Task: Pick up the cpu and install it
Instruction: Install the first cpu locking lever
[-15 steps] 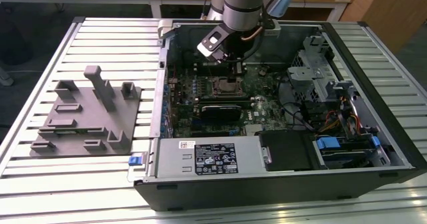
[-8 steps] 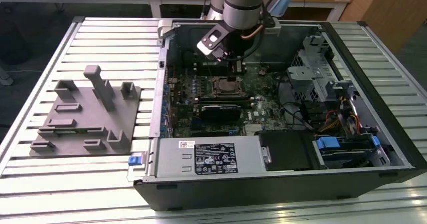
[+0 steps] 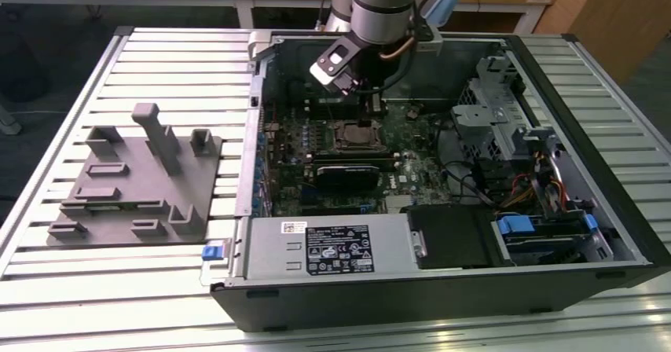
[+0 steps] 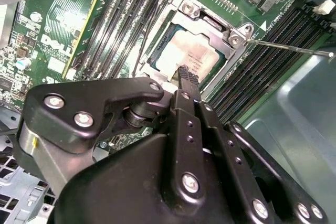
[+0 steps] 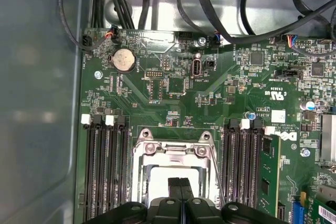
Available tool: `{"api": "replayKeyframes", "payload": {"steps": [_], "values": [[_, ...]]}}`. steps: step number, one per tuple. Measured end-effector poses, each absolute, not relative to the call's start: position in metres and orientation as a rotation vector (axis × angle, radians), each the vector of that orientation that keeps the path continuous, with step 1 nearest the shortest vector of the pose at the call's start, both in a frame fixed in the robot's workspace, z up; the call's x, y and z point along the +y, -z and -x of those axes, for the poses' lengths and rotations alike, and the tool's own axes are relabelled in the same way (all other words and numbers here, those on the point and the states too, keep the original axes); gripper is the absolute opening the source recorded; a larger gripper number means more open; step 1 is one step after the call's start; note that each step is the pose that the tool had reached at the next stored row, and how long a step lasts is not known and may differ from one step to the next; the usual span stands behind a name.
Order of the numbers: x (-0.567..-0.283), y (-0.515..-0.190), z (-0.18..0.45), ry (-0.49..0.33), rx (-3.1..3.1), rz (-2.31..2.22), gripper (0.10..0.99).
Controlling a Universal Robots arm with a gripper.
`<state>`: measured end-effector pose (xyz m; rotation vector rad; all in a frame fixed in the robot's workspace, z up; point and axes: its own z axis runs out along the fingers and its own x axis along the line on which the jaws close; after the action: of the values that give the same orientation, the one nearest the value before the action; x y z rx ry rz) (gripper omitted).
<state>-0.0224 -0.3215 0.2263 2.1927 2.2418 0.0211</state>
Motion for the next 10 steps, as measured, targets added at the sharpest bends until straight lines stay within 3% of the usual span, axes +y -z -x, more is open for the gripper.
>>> {"api": "replayKeyframes", "payload": {"steps": [10], "values": [[-0.3215,-0.2312,0.0224,-0.021,2.242,-2.193,0.106]]}}
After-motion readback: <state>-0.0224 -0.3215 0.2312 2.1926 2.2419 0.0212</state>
